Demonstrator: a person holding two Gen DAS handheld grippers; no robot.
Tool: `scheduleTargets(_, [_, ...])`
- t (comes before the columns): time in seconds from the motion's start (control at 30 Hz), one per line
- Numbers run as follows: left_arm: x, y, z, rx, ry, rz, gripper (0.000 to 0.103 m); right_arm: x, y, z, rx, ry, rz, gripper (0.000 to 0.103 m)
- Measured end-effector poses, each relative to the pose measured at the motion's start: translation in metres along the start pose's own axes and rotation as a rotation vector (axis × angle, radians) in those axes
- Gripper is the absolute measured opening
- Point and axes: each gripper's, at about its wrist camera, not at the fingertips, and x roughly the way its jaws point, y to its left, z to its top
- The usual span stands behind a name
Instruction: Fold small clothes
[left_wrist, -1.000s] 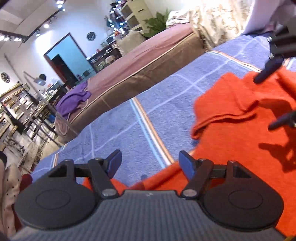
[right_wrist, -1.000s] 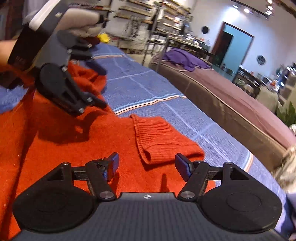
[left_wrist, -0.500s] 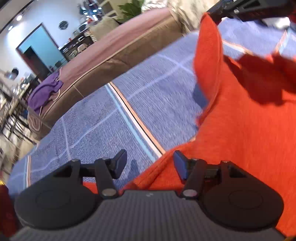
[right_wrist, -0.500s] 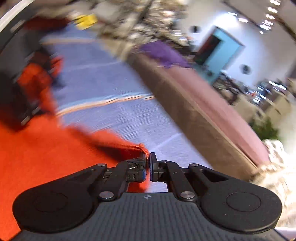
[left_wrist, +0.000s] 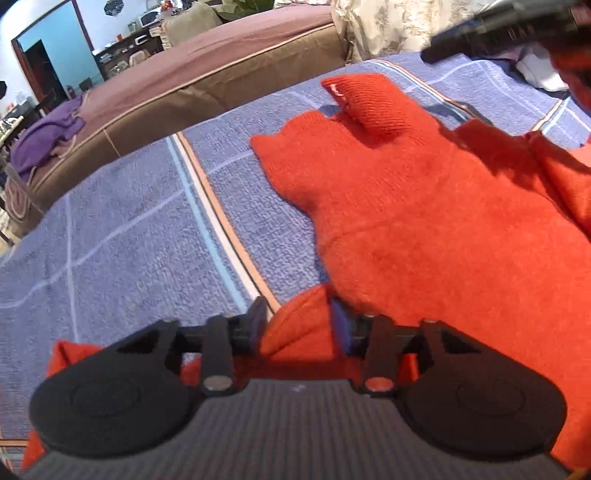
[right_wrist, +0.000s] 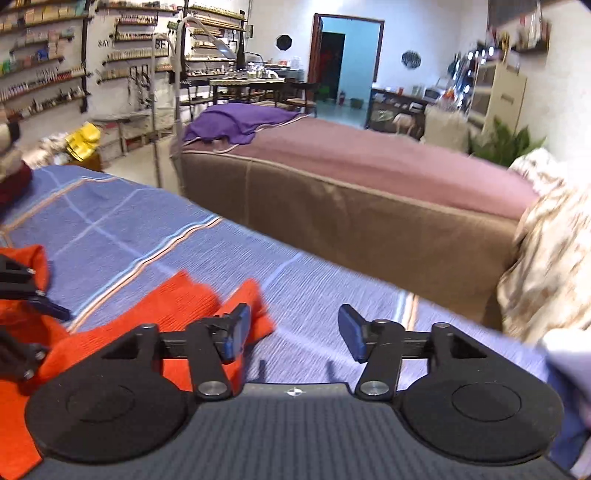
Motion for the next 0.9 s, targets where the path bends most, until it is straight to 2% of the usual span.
scheduleTargets(0.03, [0.000, -0.003, -0.001, 0.018, -0.002, -0.002, 0.019, -0.001, -0.003, -0.009, 0.017, 0.024, 0.013, 0.094])
scheduleTargets(0.1, [-0.002, -0.013, -0.002, 0.051, -0.003, 0.015, 0.008, -0.001, -0.009, -0.024, 0.059, 0.077, 0.061, 0.099])
scheduleTargets(0.3, [-0.003, -0.022, 0.003, 0.040, -0.007, 0.137, 0.006, -0.001, -0.026, -0.058, 0.190, 0.196, 0.154, 0.098])
scheduleTargets(0.37, [-0.004, -0.016, 0.004, 0.008, 0.006, 0.200, 0.006, 0.004, -0.028, -0.065, 0.195, 0.255, 0.181, 0.043])
scheduleTargets(0.4, [-0.004, -0.011, 0.003, -0.013, 0.014, 0.228, 0.006, 0.000, -0.028, -0.067, 0.206, 0.251, 0.184, 0.017])
scheduleTargets(0.47, [-0.007, 0.002, -0.001, -0.048, 0.038, 0.259, 0.006, -0.012, -0.033, -0.068, 0.240, 0.231, 0.172, 0.013])
scheduleTargets(0.5, [-0.009, 0.007, -0.003, -0.051, 0.040, 0.287, 0.006, -0.018, -0.034, -0.067, 0.235, 0.217, 0.136, 0.012])
scheduleTargets(0.57, [-0.011, 0.018, -0.008, -0.057, 0.052, 0.319, 0.006, -0.032, -0.044, -0.065, 0.234, 0.179, 0.043, 0.010])
scheduleTargets(0.6, [-0.011, 0.023, -0.010, -0.082, 0.061, 0.325, 0.006, -0.036, -0.050, -0.066, 0.238, 0.174, -0.031, 0.000])
scheduleTargets(0.63, [-0.013, 0.027, -0.011, -0.111, 0.062, 0.327, 0.008, -0.038, -0.056, -0.069, 0.237, 0.185, -0.114, 0.001])
scheduleTargets(0.67, [-0.016, 0.030, -0.013, -0.139, 0.058, 0.321, 0.010, -0.040, -0.065, -0.073, 0.260, 0.199, -0.152, 0.011])
scheduleTargets(0.7, [-0.021, 0.030, -0.013, -0.147, 0.053, 0.308, 0.015, -0.045, -0.075, -0.078, 0.326, 0.205, -0.154, 0.032])
scheduleTargets(0.73, [-0.028, 0.028, -0.014, -0.142, 0.042, 0.302, 0.024, -0.058, -0.085, -0.085, 0.414, 0.175, -0.127, 0.045])
scheduleTargets(0.77, [-0.037, 0.023, -0.017, -0.125, 0.031, 0.303, 0.032, -0.073, -0.088, -0.091, 0.489, 0.130, -0.086, 0.048])
scheduleTargets(0.8, [-0.046, 0.018, -0.020, -0.104, 0.023, 0.307, 0.056, -0.088, -0.088, -0.096, 0.540, 0.103, -0.040, 0.060])
scheduleTargets(0.83, [-0.057, 0.012, -0.025, -0.083, 0.009, 0.312, 0.071, -0.102, -0.083, -0.099, 0.563, 0.097, -0.005, 0.075])
scheduleTargets(0.9, [-0.081, 0.003, -0.038, -0.063, -0.029, 0.285, 0.072, -0.134, -0.063, -0.108, 0.542, 0.078, 0.074, 0.089])
